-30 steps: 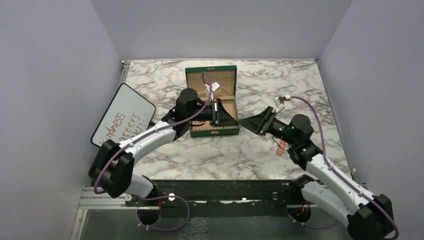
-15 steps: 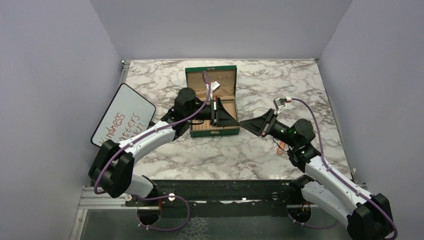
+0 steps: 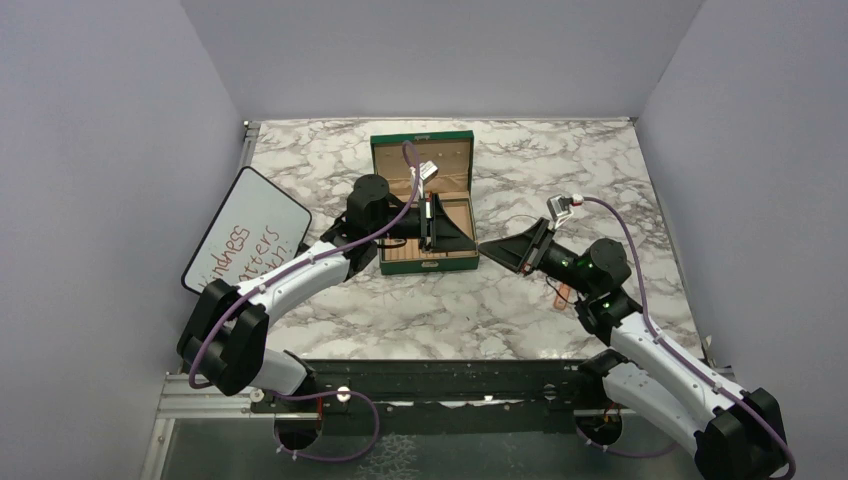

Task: Organize the mixed jewelry

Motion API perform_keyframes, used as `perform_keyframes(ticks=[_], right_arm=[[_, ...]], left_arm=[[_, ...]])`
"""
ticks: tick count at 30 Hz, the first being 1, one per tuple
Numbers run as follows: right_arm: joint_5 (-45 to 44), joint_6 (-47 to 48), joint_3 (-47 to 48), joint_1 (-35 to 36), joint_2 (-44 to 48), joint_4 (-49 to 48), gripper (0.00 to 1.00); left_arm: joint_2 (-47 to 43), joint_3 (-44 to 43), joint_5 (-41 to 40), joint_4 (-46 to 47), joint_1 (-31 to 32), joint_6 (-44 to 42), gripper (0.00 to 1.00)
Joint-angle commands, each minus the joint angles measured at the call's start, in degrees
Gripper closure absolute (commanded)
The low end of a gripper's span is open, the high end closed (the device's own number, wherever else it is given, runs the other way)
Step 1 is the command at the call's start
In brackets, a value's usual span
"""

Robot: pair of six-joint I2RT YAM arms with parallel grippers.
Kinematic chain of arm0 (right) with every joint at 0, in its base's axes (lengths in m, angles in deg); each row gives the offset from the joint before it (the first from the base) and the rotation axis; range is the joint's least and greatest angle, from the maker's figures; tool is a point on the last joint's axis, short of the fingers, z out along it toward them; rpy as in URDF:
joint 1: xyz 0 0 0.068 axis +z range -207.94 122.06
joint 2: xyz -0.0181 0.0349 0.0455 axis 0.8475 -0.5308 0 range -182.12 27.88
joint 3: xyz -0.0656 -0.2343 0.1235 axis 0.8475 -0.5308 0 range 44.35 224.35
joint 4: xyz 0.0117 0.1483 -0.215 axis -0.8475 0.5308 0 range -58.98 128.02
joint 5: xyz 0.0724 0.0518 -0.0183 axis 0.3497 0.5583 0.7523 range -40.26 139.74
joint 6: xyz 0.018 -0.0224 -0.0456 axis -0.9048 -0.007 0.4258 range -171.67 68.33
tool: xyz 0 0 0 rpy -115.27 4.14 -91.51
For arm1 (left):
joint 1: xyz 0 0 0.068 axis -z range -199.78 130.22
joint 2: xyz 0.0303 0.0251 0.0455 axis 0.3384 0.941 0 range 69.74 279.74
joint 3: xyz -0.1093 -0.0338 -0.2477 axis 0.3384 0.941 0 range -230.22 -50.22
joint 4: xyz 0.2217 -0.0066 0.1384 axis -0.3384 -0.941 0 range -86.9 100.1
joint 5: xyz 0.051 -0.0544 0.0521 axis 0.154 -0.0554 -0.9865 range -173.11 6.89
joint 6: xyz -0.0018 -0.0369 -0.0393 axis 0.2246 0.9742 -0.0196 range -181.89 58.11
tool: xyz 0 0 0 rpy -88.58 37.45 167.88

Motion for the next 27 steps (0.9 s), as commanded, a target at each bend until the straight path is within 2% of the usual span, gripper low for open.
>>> perform_keyframes(ticks=[1, 6, 18, 23, 27], right_arm=[[-0.47, 1.79, 2.22, -0.24, 1.06, 1.41, 0.65], [-0.9, 2.09, 2.7, -0.24, 0.82, 1.97, 0.72], [-1.17, 4.05, 4.13, -0.25, -2.31, 2.12, 0.71], [-1.71, 3.69, 3.75, -0.27, -2.0, 1.85, 0.77], [-1.99, 3.71, 3.67, -0.31, -2.14, 1.76, 0.77]], left_arm=[[-1.46, 0.79, 1.63, 1.62, -0.96, -0.26, 1.0], [-1.39, 0.56, 1.84, 1.62, -1.07, -0.52, 1.0], [-1.23, 0.83, 2.53, 1.62, -1.07, -0.71, 1.0], [-1.25, 1.15, 2.46, 1.62, -1.07, -0.62, 1.0], [-1.31, 1.24, 2.44, 1.62, -1.07, -0.62, 1.0]])
